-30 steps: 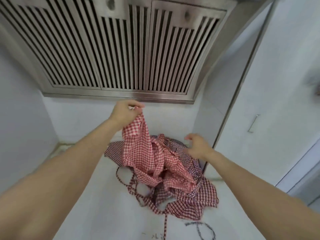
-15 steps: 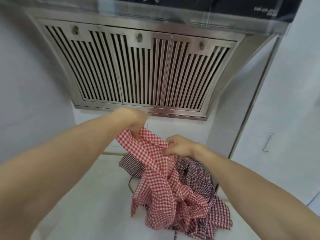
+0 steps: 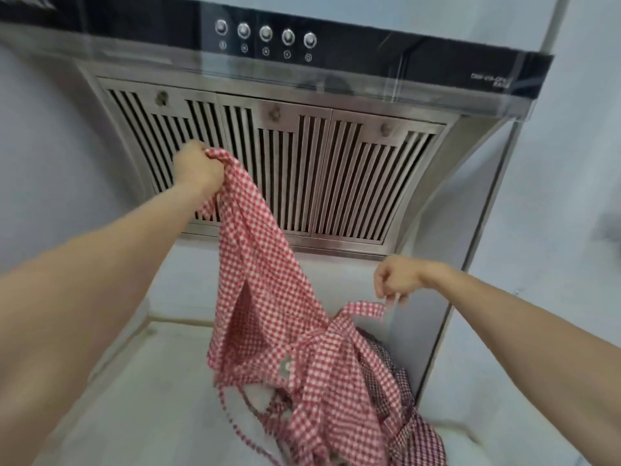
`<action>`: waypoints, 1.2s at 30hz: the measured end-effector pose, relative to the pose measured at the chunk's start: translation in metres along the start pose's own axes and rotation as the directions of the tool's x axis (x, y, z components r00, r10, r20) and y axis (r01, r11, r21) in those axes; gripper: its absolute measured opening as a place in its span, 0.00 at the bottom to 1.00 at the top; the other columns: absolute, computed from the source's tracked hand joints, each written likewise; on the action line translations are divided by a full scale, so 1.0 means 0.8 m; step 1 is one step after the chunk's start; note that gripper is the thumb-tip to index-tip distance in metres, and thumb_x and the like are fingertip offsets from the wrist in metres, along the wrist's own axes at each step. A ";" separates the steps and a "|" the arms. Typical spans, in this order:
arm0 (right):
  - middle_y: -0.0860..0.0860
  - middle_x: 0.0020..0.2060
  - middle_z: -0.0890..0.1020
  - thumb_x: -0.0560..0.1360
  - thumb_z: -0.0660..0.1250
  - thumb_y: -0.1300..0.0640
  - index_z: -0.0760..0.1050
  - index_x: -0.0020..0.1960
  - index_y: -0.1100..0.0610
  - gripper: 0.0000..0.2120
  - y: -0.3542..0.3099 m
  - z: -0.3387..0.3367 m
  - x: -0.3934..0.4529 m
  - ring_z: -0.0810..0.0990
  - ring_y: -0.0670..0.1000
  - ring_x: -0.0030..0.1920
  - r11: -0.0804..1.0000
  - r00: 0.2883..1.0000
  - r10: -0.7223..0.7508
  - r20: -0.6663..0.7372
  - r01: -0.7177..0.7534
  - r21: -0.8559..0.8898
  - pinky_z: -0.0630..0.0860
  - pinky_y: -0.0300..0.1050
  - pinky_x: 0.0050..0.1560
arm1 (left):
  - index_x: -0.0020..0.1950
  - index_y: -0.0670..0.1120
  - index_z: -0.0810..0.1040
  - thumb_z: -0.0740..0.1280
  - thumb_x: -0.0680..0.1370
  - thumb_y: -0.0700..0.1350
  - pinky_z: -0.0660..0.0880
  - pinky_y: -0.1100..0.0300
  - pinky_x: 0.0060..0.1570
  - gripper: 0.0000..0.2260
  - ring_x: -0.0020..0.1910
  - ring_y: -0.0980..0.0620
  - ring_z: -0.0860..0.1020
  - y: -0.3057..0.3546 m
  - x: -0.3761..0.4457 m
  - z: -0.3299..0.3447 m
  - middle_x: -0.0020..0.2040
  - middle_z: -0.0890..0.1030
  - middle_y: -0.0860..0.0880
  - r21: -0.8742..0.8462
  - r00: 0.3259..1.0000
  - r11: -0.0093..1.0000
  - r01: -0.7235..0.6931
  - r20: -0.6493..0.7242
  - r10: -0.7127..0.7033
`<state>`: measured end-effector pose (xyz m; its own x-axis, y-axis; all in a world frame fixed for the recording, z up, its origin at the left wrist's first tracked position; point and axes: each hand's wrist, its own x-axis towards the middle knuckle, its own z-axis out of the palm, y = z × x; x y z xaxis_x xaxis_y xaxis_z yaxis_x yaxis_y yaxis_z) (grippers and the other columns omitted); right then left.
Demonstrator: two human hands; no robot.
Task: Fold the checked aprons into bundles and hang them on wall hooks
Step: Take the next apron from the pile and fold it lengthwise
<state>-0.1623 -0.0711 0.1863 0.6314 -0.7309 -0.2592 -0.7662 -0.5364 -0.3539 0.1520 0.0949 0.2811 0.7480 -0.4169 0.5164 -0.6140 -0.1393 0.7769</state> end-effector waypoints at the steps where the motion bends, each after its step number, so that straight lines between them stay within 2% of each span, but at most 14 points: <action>1: 0.53 0.41 0.83 0.74 0.60 0.71 0.78 0.41 0.57 0.13 0.003 -0.002 0.001 0.84 0.52 0.43 0.998 0.996 -0.025 -0.083 0.029 0.053 0.81 0.41 0.36 | 0.59 0.37 0.77 0.57 0.80 0.35 0.74 0.53 0.47 0.12 0.49 0.45 0.76 0.001 0.001 -0.002 0.49 0.77 0.42 -0.005 0.999 1.000 -0.014 0.048 0.014; 4: 0.49 0.54 0.80 0.73 0.68 0.67 0.76 0.55 0.51 0.15 -0.014 0.000 0.004 0.80 0.48 0.50 0.974 0.975 -0.115 -0.190 0.148 0.173 0.79 0.41 0.45 | 0.56 0.41 0.79 0.58 0.80 0.34 0.78 0.56 0.47 0.12 0.51 0.46 0.78 0.016 -0.015 0.004 0.51 0.80 0.44 -0.001 0.935 0.991 -0.134 0.332 0.127; 7: 0.47 0.63 0.75 0.71 0.77 0.59 0.65 0.73 0.50 0.35 -0.066 0.020 0.005 0.77 0.48 0.62 0.873 0.953 -0.237 -0.186 0.293 0.390 0.77 0.43 0.55 | 0.48 0.45 0.80 0.61 0.78 0.34 0.78 0.62 0.39 0.11 0.44 0.52 0.79 0.041 -0.041 0.017 0.46 0.81 0.49 0.066 0.724 0.926 -0.371 0.646 0.243; 9: 0.46 0.65 0.74 0.71 0.78 0.55 0.62 0.75 0.50 0.39 -0.101 0.036 0.006 0.76 0.48 0.65 0.780 0.933 -0.326 -0.151 0.356 0.515 0.77 0.48 0.60 | 0.44 0.47 0.81 0.61 0.74 0.34 0.80 0.61 0.38 0.12 0.39 0.54 0.79 0.055 -0.052 0.028 0.44 0.82 0.49 0.114 0.610 0.843 -0.525 0.742 0.280; 11: 0.49 0.64 0.79 0.71 0.78 0.55 0.67 0.72 0.53 0.34 -0.124 0.054 0.010 0.79 0.51 0.62 0.723 0.914 -0.389 -0.113 0.379 0.577 0.79 0.54 0.61 | 0.42 0.48 0.83 0.63 0.73 0.35 0.77 0.63 0.32 0.12 0.35 0.54 0.78 0.062 -0.055 0.032 0.43 0.83 0.51 0.134 0.563 0.799 -0.586 0.776 0.283; 14: 0.55 0.56 0.84 0.72 0.76 0.60 0.72 0.64 0.55 0.23 -0.136 0.082 0.018 0.84 0.56 0.51 0.722 0.907 -0.419 -0.039 0.358 0.592 0.79 0.56 0.60 | 0.45 0.46 0.84 0.64 0.74 0.36 0.73 0.67 0.27 0.10 0.32 0.56 0.77 0.072 -0.052 0.019 0.42 0.83 0.52 0.103 0.612 0.816 -0.568 0.716 0.335; 17: 0.60 0.54 0.83 0.73 0.74 0.62 0.67 0.70 0.56 0.29 -0.127 0.101 0.024 0.80 0.52 0.39 0.772 0.883 -0.434 0.178 0.263 0.578 0.80 0.52 0.50 | 0.49 0.44 0.85 0.64 0.76 0.36 0.81 0.60 0.39 0.10 0.40 0.52 0.80 0.069 -0.038 0.002 0.43 0.82 0.50 0.068 0.768 0.868 -0.492 0.504 0.395; 19: 0.60 0.59 0.81 0.74 0.73 0.61 0.70 0.70 0.56 0.26 -0.123 0.107 0.024 0.81 0.50 0.43 0.826 0.864 -0.421 0.276 0.239 0.511 0.80 0.48 0.51 | 0.53 0.43 0.84 0.64 0.78 0.37 0.81 0.59 0.42 0.09 0.42 0.52 0.81 0.062 -0.027 -0.009 0.44 0.82 0.49 0.010 0.875 0.930 -0.368 0.342 0.342; 21: 0.53 0.59 0.81 0.73 0.74 0.57 0.79 0.58 0.56 0.14 -0.129 0.108 0.027 0.81 0.50 0.53 0.837 0.898 -0.416 0.144 0.316 0.446 0.79 0.51 0.59 | 0.53 0.43 0.82 0.63 0.80 0.40 0.81 0.57 0.45 0.08 0.43 0.51 0.81 0.056 -0.019 -0.018 0.45 0.82 0.48 -0.046 0.919 0.961 -0.273 0.284 0.275; 24: 0.48 0.63 0.78 0.68 0.78 0.58 0.77 0.47 0.55 0.12 -0.147 0.101 0.032 0.77 0.52 0.62 0.683 0.920 -0.372 -0.124 0.362 0.634 0.75 0.57 0.64 | 0.46 0.42 0.79 0.61 0.83 0.43 0.76 0.58 0.32 0.10 0.32 0.51 0.76 0.057 -0.020 -0.023 0.36 0.77 0.47 -0.041 0.875 0.973 -0.227 0.430 0.222; 27: 0.55 0.61 0.79 0.70 0.74 0.67 0.69 0.62 0.57 0.25 -0.158 0.097 0.040 0.80 0.55 0.56 0.476 0.911 -0.377 -0.165 0.343 0.810 0.80 0.53 0.55 | 0.47 0.42 0.76 0.60 0.83 0.43 0.70 0.54 0.36 0.09 0.31 0.51 0.70 0.059 -0.021 -0.021 0.34 0.72 0.47 -0.092 0.828 0.980 -0.174 0.525 0.196; 30: 0.56 0.45 0.80 0.74 0.66 0.72 0.67 0.69 0.54 0.27 -0.159 0.101 0.040 0.77 0.55 0.42 0.591 0.883 -0.458 -0.105 0.391 0.705 0.75 0.47 0.42 | 0.49 0.42 0.77 0.60 0.83 0.44 0.67 0.54 0.40 0.10 0.34 0.50 0.70 0.056 -0.022 -0.025 0.36 0.72 0.47 -0.130 0.842 0.982 -0.139 0.506 0.187; 34: 0.54 0.63 0.76 0.68 0.72 0.69 0.64 0.74 0.53 0.38 -0.164 0.083 0.033 0.79 0.55 0.58 0.597 0.855 -0.500 -0.134 0.453 0.662 0.79 0.54 0.58 | 0.52 0.39 0.78 0.59 0.84 0.47 0.75 0.62 0.36 0.13 0.37 0.52 0.77 0.052 -0.025 -0.035 0.40 0.79 0.47 -0.179 0.819 0.982 -0.059 0.554 0.150; 36: 0.55 0.63 0.77 0.70 0.71 0.71 0.64 0.72 0.55 0.35 -0.172 0.073 0.024 0.80 0.55 0.59 0.570 0.833 -0.543 -0.107 0.459 0.681 0.79 0.54 0.59 | 0.53 0.40 0.80 0.60 0.84 0.48 0.77 0.62 0.39 0.14 0.38 0.52 0.79 0.056 -0.029 -0.036 0.42 0.81 0.47 -0.148 0.776 0.987 -0.067 0.614 0.145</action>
<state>-0.0377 0.0130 0.1771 0.9289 -0.3631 0.0726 -0.0654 -0.3539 -0.9330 0.1147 0.1241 0.3141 0.3367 -0.8953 0.2917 -0.6183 0.0234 0.7856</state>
